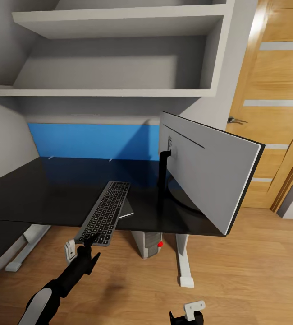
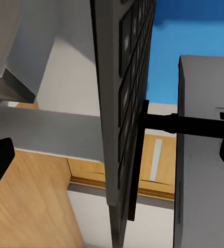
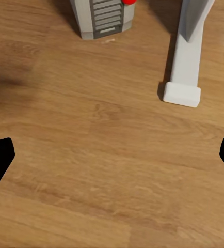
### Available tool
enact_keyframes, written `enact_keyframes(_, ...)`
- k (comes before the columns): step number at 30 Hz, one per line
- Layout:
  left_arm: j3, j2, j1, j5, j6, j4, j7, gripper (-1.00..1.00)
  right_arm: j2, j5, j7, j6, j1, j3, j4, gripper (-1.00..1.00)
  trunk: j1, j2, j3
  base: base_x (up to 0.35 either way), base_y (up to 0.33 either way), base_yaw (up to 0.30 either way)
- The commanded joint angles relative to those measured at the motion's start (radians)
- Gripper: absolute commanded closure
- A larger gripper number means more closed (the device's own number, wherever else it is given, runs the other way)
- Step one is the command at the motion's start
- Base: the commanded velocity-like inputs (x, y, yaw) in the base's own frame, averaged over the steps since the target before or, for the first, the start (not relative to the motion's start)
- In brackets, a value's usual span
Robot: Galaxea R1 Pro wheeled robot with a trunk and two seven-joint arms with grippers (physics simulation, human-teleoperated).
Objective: In the bedroom, organize the workspace by keeping the computer under the desk, ensuring the monitor is on the desk, placing the keyboard on the desk next to the monitor, placing the mouse on the desk next to the keyboard, moving the folder from the swivel chair onto the desk next to the mouse, stacking the notebook on top of the folder with the pen on top of the notebook, and positioning the swivel chair next to the desk.
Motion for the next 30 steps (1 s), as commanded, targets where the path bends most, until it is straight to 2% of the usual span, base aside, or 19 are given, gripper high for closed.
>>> enact_keyframes(1,0.001,0.0,0.0,0.005,0.006,0.0,-0.001,-1.0,0.0,-0.003,-0.006,-0.002,0.0,0.008,0.0,-1.0,0.0,0.0,-0.001,0.0,0.0,0.0)
enact_keyframes(30,0.0,-0.001,0.0,0.006,0.006,0.002,-0.001,-1.0,0.001,-0.003,-0.006,-0.002,0.0,0.008,0.001,-1.0,0.0,0.0,-0.001,0.015,0.0,0.0)
